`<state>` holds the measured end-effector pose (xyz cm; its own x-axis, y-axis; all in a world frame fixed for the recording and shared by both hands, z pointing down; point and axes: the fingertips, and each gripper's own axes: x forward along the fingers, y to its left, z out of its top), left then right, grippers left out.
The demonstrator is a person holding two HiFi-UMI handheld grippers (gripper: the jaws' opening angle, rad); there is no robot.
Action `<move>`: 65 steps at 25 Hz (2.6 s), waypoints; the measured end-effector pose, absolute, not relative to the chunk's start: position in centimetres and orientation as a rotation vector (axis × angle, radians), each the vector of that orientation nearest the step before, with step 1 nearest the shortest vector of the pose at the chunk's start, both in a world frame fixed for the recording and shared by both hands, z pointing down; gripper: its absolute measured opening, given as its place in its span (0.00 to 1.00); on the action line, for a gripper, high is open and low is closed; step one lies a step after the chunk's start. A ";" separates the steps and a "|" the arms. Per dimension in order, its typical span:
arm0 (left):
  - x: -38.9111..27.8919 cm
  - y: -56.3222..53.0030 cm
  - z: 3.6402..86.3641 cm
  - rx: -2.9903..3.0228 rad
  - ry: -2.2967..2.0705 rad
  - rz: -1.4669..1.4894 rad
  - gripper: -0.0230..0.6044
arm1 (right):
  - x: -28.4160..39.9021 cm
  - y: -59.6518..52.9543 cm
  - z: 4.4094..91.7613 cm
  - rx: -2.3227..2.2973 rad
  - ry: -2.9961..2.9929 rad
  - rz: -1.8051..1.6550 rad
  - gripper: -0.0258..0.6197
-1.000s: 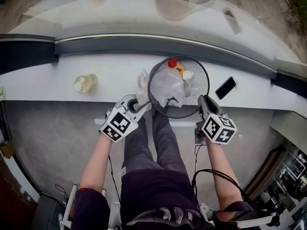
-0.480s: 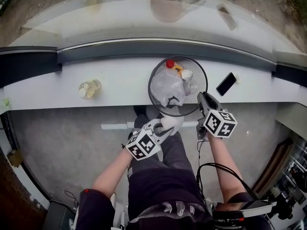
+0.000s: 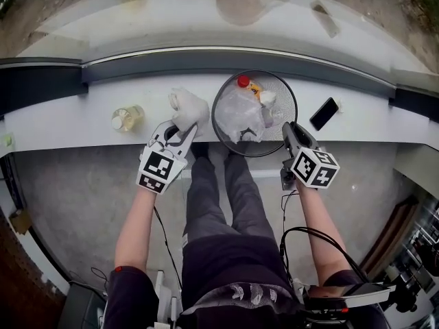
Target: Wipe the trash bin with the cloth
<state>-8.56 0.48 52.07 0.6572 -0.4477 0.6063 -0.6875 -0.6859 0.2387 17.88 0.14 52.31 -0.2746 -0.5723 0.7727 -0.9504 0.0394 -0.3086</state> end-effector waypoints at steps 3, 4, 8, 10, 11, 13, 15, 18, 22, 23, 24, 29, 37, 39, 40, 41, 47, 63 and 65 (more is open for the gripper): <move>-7.8 -1.2 52.9 2.430 -0.873 0.701 0.09 | 17.9 0.0 52.1 1.544 -1.890 1.134 0.16; -7.1 -0.9 53.3 2.431 -0.848 0.700 0.09 | 17.9 0.1 52.1 1.552 -1.890 1.143 0.16; -3.9 2.1 54.2 2.412 -0.773 0.661 0.09 | 17.9 0.4 52.3 1.568 -1.868 1.222 0.16; -3.3 3.3 54.2 2.383 -0.777 0.620 0.09 | 17.9 0.8 52.4 1.562 -1.838 1.269 0.16; -3.3 3.8 54.1 2.370 -0.776 0.596 0.09 | 17.9 1.0 52.3 1.568 -1.819 1.291 0.16; -2.9 5.3 53.9 2.364 -0.743 0.568 0.09 | 18.1 1.7 52.3 1.607 -1.764 1.358 0.15; -2.0 7.4 53.8 2.381 -0.682 0.576 0.09 | 18.4 2.9 52.4 1.656 -1.701 1.486 0.15; 0.4 10.4 53.8 2.407 -0.587 0.582 0.09 | 18.3 5.0 52.4 1.669 -1.638 1.651 0.15; 4.0 12.9 53.3 2.475 -0.483 0.584 0.09 | 17.9 6.8 52.2 1.663 -1.611 1.800 0.16; 4.6 13.2 53.1 2.490 -0.475 0.583 0.09 | 17.9 6.9 52.1 1.655 -1.621 1.839 0.16; 5.1 13.4 52.9 2.499 -0.481 0.583 0.09 | 17.9 6.9 52.1 1.640 -1.638 1.865 0.17; 2.6 12.1 53.2 2.430 -0.713 0.586 0.09 | 18.2 6.6 51.9 1.455 -1.801 1.858 0.21; -7.1 5.4 51.0 2.314 -1.197 0.540 0.09 | 21.0 1.5 49.6 1.277 -1.980 1.314 0.27; -6.8 4.3 50.9 2.345 -1.216 0.547 0.09 | 20.2 0.1 50.1 1.198 -1.985 1.266 0.28; -6.3 3.9 51.0 2.367 -1.209 0.554 0.09 | 19.9 -0.4 50.6 1.176 -1.972 1.244 0.28; -5.5 3.7 51.3 2.391 -1.191 0.564 0.09 | 19.8 -0.7 51.2 1.171 -1.946 1.221 0.28; -0.2 6.0 52.6 2.500 -1.041 0.633 0.09 | 20.9 0.4 52.8 1.466 -1.768 1.445 0.15; 5.2 13.3 51.8 2.521 -0.853 0.584 0.09 | 19.9 10.0 52.9 1.678 -1.458 2.000 0.16; 4.2 12.4 51.8 2.518 -0.890 0.605 0.09 | 19.9 9.4 52.8 1.559 -1.577 1.904 0.22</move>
<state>4.16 12.39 51.78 0.7034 -0.4872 0.5176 -0.6605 -0.7170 0.2227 19.88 9.40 52.76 -0.4141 -0.4272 0.8038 -0.7103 -0.4005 -0.5788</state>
